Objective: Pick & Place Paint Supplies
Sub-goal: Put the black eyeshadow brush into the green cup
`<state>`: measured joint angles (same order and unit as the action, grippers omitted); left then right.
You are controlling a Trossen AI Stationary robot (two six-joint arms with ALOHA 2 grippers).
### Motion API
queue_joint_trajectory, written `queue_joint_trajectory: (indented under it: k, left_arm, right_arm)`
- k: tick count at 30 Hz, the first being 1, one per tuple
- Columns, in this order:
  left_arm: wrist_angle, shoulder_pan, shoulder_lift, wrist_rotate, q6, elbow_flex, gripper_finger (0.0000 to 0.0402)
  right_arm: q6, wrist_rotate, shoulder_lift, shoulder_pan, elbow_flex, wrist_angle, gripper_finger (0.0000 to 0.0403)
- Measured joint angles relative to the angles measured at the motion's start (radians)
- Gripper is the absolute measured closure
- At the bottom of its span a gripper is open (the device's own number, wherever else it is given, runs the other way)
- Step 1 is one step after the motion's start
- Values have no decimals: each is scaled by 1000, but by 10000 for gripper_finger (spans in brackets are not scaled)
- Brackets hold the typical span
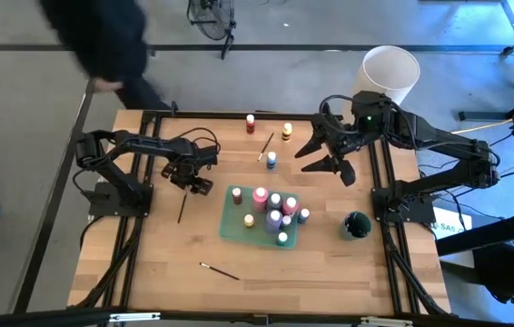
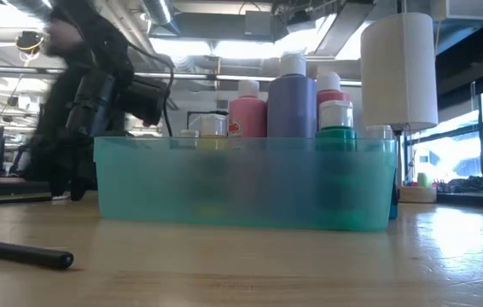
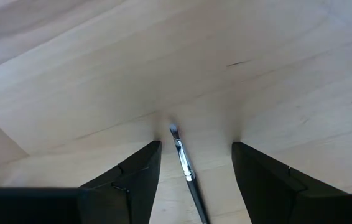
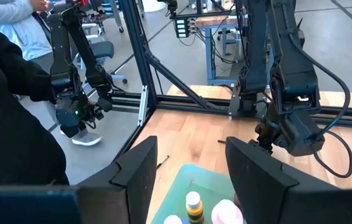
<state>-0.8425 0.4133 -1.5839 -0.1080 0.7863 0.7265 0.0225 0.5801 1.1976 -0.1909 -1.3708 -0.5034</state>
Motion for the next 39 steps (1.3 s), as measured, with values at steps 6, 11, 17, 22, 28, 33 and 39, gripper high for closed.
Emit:
queue_joint_trajectory:
  k: [6,11,17,22,28,33,39]
  left_arm:
    - [1,0,0,0,10,0,219]
    - [9,1,0,3,15,0,246]
    - [15,1,0,11,15,1,281]
    - [18,1,0,14,8,1,308]
    - [18,1,1,25,-21,2,336]
    - [20,1,1,47,-41,2,374]
    - [21,1,2,55,-49,2,397]
  right_arm:
    - [-9,0,0,0,0,16,210]
    - [-23,0,0,0,0,21,210]
    - [-39,-1,0,-1,0,44,210]
    - [-39,-1,0,-1,0,46,210]
    - [-38,-3,0,-1,0,51,210]
    - [-38,-4,0,-1,0,61,210]
    - [-45,-6,0,-13,0,60,210]
